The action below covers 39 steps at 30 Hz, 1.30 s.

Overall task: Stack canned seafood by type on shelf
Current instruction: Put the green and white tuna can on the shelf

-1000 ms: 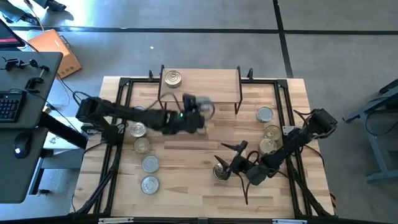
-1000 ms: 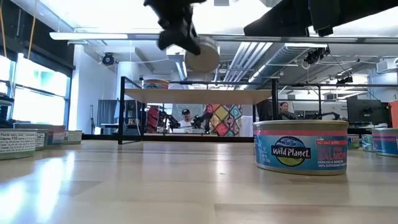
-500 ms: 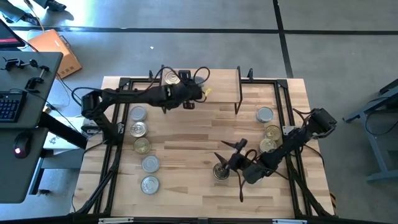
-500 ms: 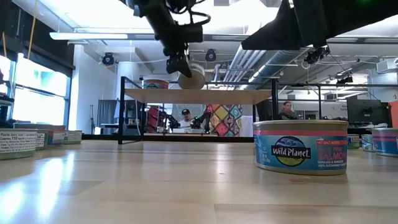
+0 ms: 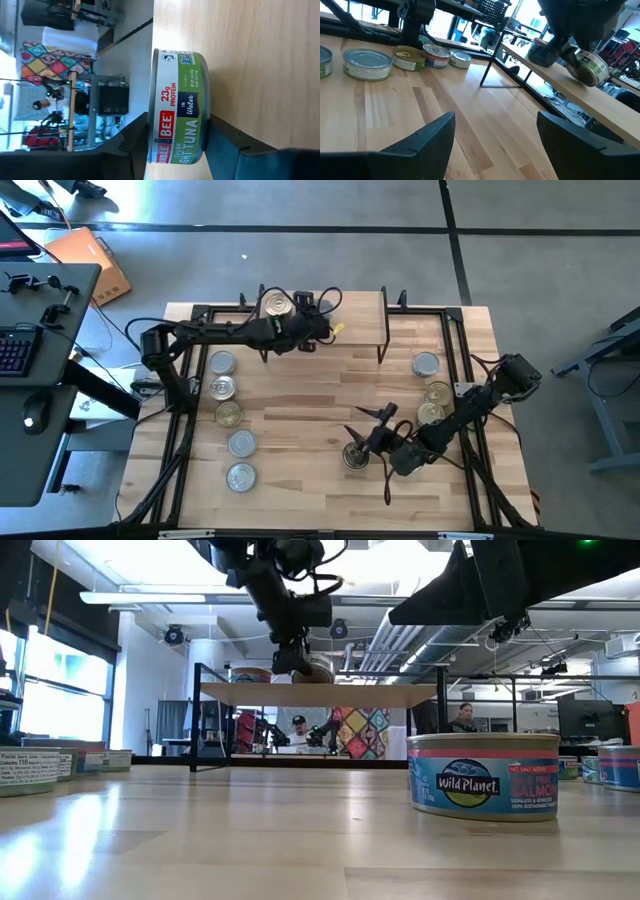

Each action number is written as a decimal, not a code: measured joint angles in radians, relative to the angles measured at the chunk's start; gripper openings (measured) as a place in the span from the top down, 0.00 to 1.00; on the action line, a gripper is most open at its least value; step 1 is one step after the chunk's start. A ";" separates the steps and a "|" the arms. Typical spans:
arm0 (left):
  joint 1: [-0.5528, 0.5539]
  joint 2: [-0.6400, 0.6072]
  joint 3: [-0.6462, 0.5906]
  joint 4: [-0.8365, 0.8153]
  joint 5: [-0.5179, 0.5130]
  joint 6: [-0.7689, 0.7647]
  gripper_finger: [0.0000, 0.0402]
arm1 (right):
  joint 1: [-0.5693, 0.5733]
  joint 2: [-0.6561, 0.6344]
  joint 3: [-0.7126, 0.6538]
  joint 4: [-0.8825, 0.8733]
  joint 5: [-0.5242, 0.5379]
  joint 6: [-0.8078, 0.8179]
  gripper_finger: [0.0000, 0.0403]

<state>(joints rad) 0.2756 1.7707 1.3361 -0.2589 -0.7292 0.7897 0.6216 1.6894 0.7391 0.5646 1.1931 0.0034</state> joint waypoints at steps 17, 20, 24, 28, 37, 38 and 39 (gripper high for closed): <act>0.000 0.014 -0.001 0.016 0.052 0.024 0.60 | 0.000 0.000 0.000 0.000 0.000 0.000 0.32; -0.001 0.014 -0.001 0.011 0.057 0.024 0.57 | 0.000 0.000 0.000 0.000 0.000 0.000 0.32; -0.002 0.015 -0.002 0.002 0.060 0.023 0.52 | 0.000 0.000 0.000 0.000 -0.001 0.000 0.32; -0.002 0.015 -0.002 -0.018 0.072 0.016 0.49 | 0.000 0.000 0.000 0.000 -0.001 0.000 0.32; 0.000 0.014 -0.002 -0.049 0.141 0.006 0.44 | 0.000 0.000 0.000 0.000 -0.001 0.001 0.32; 0.000 0.014 -0.002 -0.049 0.142 0.006 0.43 | 0.000 0.000 0.000 0.000 -0.001 0.001 0.32; -0.001 0.014 -0.002 -0.049 0.142 0.007 0.43 | 0.000 0.000 0.000 0.000 -0.001 0.001 0.32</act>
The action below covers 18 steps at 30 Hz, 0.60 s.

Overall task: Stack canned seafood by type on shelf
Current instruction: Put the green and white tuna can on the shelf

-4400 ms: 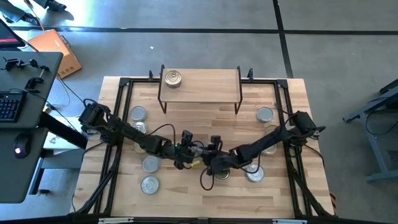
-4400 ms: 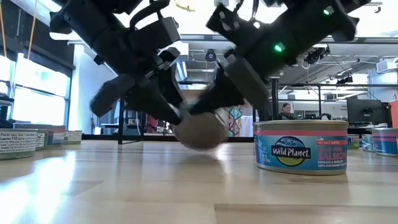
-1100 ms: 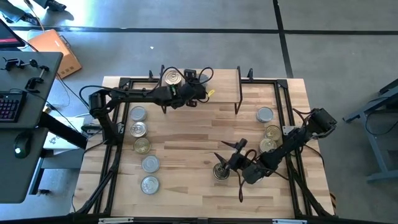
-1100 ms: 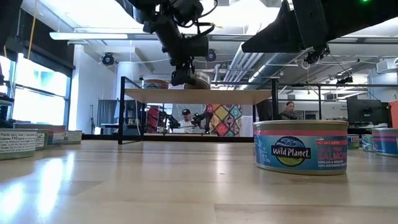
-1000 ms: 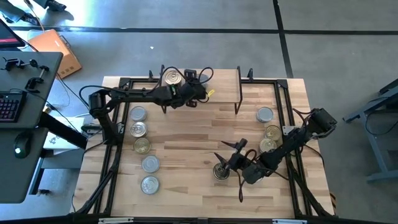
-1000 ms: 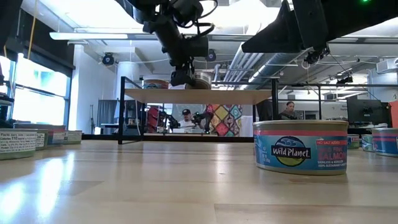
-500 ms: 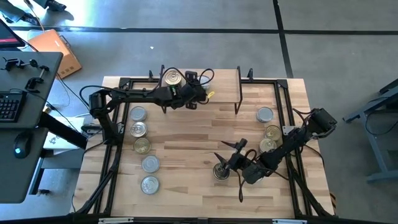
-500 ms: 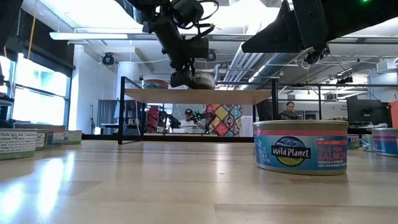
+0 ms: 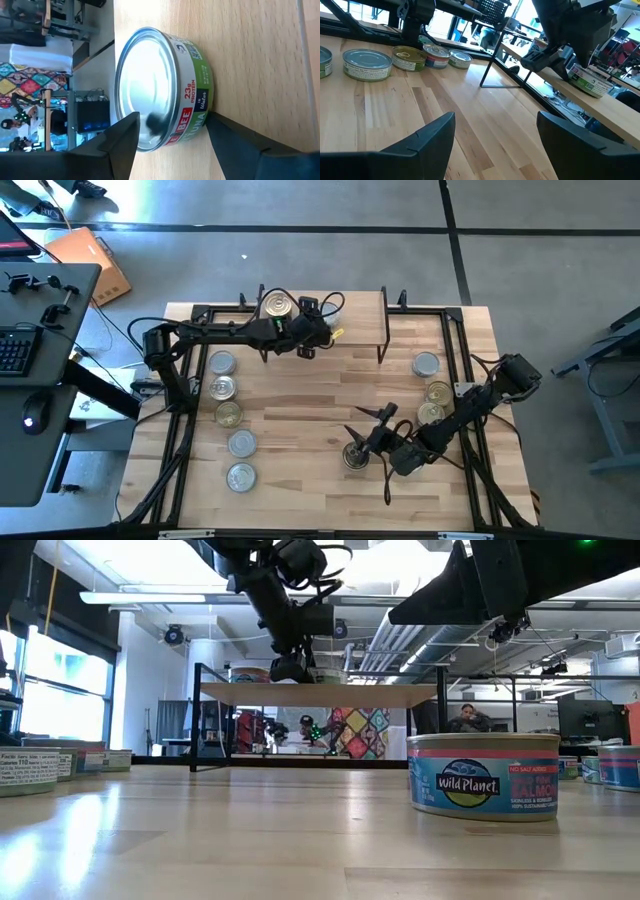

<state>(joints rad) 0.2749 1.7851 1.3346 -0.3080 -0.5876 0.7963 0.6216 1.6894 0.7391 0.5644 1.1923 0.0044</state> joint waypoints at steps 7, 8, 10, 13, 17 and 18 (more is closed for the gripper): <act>0.013 -0.002 0.001 0.001 0.047 -0.002 0.38 | 0.000 0.000 0.000 -0.008 0.000 0.023 0.32; 0.017 -0.003 0.002 0.002 0.059 -0.002 0.37 | 0.000 0.000 0.000 -0.008 0.000 0.023 0.32; 0.021 -0.003 0.016 -0.018 0.079 -0.010 0.36 | 0.000 0.000 0.000 -0.008 0.000 0.023 0.32; 0.030 -0.001 0.066 -0.095 0.138 -0.043 0.35 | 0.000 0.000 0.000 -0.008 0.000 0.023 0.32; 0.036 0.000 0.151 -0.201 0.210 -0.081 0.35 | 0.000 0.000 0.000 -0.009 0.000 0.023 0.32; 0.039 0.000 0.169 -0.227 0.224 -0.085 0.35 | 0.000 0.000 0.000 -0.009 0.000 0.023 0.32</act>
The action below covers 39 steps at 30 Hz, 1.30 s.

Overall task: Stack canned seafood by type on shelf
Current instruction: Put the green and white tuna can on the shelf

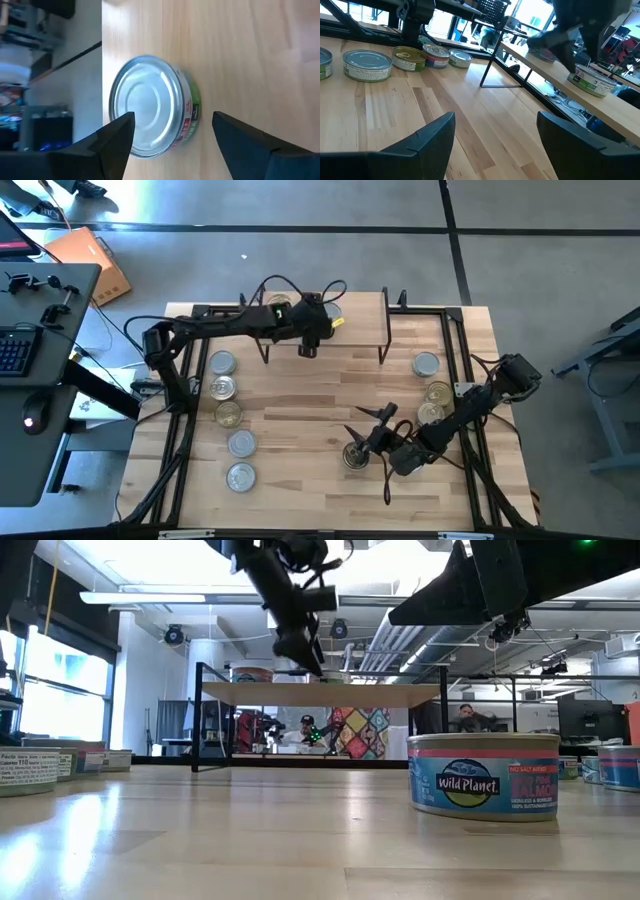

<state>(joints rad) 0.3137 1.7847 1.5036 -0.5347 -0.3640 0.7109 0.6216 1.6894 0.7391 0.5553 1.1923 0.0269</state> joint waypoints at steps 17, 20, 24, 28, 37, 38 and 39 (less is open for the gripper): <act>0.216 0.011 0.051 0.045 0.474 -0.276 0.70 | -0.016 0.000 0.000 0.000 0.000 0.000 0.32; 0.235 0.029 0.051 0.053 0.487 -0.292 0.78 | -0.025 0.000 0.000 0.000 -0.015 0.000 0.32; 0.243 0.068 0.051 0.058 0.507 -0.291 0.86 | -0.034 0.000 0.000 0.000 -0.043 0.003 0.32; 0.243 0.084 0.055 0.079 0.492 -0.299 0.92 | -0.035 0.000 0.000 0.000 -0.046 0.008 0.32; 0.255 0.088 0.053 0.119 0.379 -0.376 0.98 | -0.034 0.000 0.000 -0.013 -0.049 0.026 0.32; 0.256 0.088 0.053 0.119 0.380 -0.389 0.99 | -0.034 0.000 0.000 -0.014 -0.049 0.026 0.32; 0.257 0.088 0.053 0.118 0.378 -0.397 0.99 | -0.034 0.000 0.000 -0.014 -0.049 0.026 0.32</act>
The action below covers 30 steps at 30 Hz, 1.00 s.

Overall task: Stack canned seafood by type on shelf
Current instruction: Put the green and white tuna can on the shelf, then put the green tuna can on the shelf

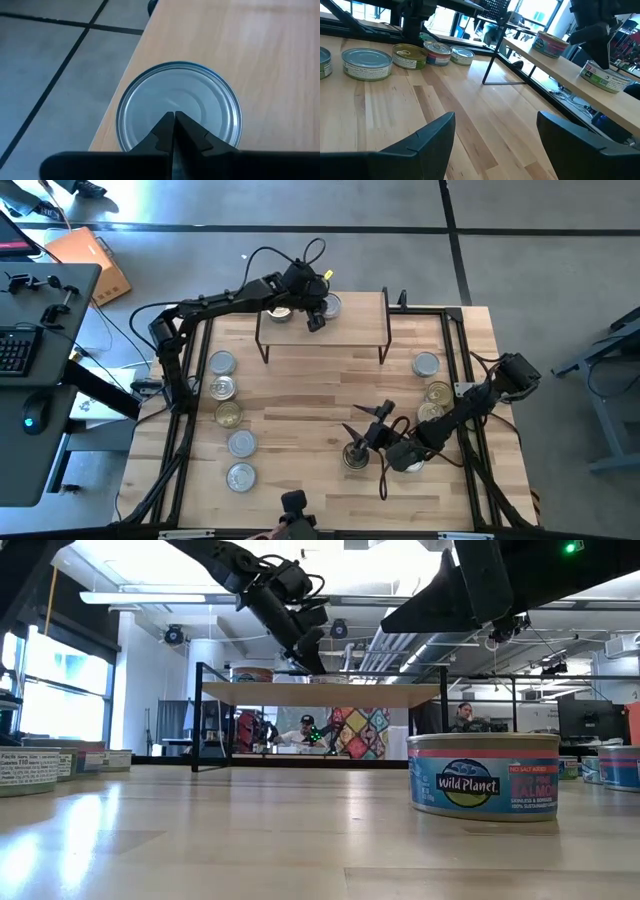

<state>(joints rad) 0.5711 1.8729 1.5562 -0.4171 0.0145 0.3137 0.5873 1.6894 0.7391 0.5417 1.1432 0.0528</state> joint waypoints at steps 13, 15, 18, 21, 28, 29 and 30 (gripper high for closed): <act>-0.005 -0.026 -0.005 0.015 -0.008 -0.017 0.99 | 0.000 0.000 0.000 0.000 0.001 0.004 0.32; -0.005 -0.046 -0.004 0.020 -0.008 -0.016 0.99 | 0.000 0.000 0.000 -0.008 0.001 0.019 0.32; -0.008 -0.074 -0.003 0.009 -0.003 -0.008 0.99 | 0.000 0.000 0.000 -0.025 0.001 0.042 0.32; -0.025 -0.110 -0.003 -0.047 -0.001 0.045 0.99 | 0.004 -0.003 0.000 -0.046 0.001 0.056 0.32; -0.142 -0.240 -0.109 -0.151 -0.024 0.145 1.00 | 0.046 -0.078 -0.001 -0.162 -0.045 0.142 0.32; -0.165 -0.265 -0.148 -0.137 -0.035 0.150 1.00 | 0.053 -0.097 0.000 -0.213 -0.066 0.184 0.32; -0.187 -0.294 -0.194 -0.109 -0.049 0.149 1.00 | 0.060 -0.116 0.000 -0.262 -0.084 0.233 0.32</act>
<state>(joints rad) 0.3838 1.5786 1.3627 -0.5262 -0.0341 0.4630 0.6474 1.5736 0.7386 0.2798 1.0590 0.2862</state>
